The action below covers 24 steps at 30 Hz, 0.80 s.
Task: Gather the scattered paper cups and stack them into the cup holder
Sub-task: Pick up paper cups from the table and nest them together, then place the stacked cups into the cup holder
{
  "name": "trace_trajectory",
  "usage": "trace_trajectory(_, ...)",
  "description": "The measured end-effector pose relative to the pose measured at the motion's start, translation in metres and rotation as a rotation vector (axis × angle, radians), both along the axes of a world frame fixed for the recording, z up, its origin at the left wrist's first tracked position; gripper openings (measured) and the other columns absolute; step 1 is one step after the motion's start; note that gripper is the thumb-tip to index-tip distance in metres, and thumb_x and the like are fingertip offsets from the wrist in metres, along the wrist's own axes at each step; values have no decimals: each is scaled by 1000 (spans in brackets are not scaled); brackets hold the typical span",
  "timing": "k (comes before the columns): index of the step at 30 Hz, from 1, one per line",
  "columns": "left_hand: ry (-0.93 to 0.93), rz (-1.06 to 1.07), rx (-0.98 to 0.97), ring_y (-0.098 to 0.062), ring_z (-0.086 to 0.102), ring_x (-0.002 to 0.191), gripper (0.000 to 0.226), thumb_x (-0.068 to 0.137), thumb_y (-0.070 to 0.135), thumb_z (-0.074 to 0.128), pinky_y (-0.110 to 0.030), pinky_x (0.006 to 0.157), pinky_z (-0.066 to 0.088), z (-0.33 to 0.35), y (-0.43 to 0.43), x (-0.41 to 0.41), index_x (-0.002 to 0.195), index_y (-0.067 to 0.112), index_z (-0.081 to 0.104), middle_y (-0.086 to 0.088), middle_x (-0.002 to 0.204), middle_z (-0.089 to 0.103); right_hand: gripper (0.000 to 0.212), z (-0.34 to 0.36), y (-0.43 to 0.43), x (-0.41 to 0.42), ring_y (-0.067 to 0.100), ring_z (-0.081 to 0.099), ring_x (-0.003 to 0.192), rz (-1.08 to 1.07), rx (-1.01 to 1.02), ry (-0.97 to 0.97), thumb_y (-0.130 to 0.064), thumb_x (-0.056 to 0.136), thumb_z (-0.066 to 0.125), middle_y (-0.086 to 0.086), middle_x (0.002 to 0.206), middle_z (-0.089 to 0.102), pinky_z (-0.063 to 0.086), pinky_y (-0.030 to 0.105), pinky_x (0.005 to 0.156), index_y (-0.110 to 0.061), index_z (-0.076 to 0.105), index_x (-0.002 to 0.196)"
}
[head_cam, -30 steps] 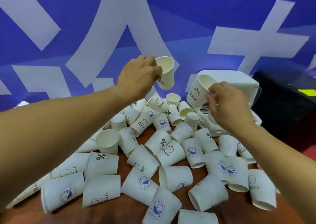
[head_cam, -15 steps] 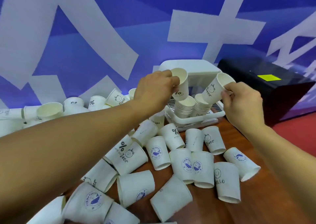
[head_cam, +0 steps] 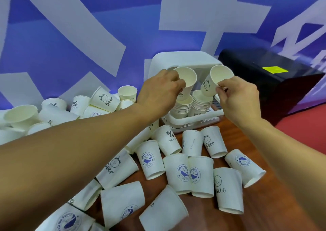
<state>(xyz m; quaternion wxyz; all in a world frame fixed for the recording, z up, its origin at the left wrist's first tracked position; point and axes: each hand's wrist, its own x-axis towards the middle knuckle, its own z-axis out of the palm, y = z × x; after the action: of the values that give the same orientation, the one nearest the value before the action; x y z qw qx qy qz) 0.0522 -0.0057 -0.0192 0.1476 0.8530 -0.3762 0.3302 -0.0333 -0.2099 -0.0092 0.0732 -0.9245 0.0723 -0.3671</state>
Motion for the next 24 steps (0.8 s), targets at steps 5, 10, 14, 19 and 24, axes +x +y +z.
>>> trace_trajectory(5, -8, -26, 18, -22, 54, 95, 17, 96, 23, 59, -30, 56, 33, -5, -3, 1, 108, 22, 70, -1, 102, 63, 25, -7, 0, 8, 30, 67, 90, 16, -36, 39, -22, 93, 64, 12, 109, 70, 57, 43, 81, -8, 72, 111)
trace_trajectory(10, 20, -42, 25, -23, 56, 97, 19, 97, 23, 57, -31, 61, 40, -11, -5, 7, 111, 21, 71, -2, 105, 65, 25, -15, 2, 12, 30, 67, 93, -3, -46, 114, -22, 95, 61, 11, 111, 69, 55, 39, 81, -8, 71, 113)
trace_trajectory(14, 52, -53, 50, -23, 56, 103, 23, 99, 23, 56, -35, 71, 47, -18, -7, 11, 119, 21, 68, -1, 112, 65, 26, -19, 3, 14, 32, 66, 96, -2, -42, 154, -23, 96, 60, 12, 114, 68, 55, 42, 83, -8, 71, 114)
trace_trajectory(19, 63, -49, 77, -24, 55, 105, 26, 99, 15, 54, -34, 70, 44, -21, -7, 15, 121, 20, 67, -2, 114, 64, 27, -22, 4, 17, 32, 66, 96, -4, -48, 168, -24, 96, 59, 13, 113, 68, 57, 44, 84, -9, 70, 115)
trace_trajectory(24, 92, -52, 108, -24, 53, 108, 29, 99, 14, 50, -30, 70, 34, -24, -8, 15, 124, 20, 64, -3, 118, 61, 27, -28, 2, 20, 32, 66, 94, 14, -72, 182, -23, 97, 58, 13, 110, 69, 58, 45, 82, -9, 70, 116)
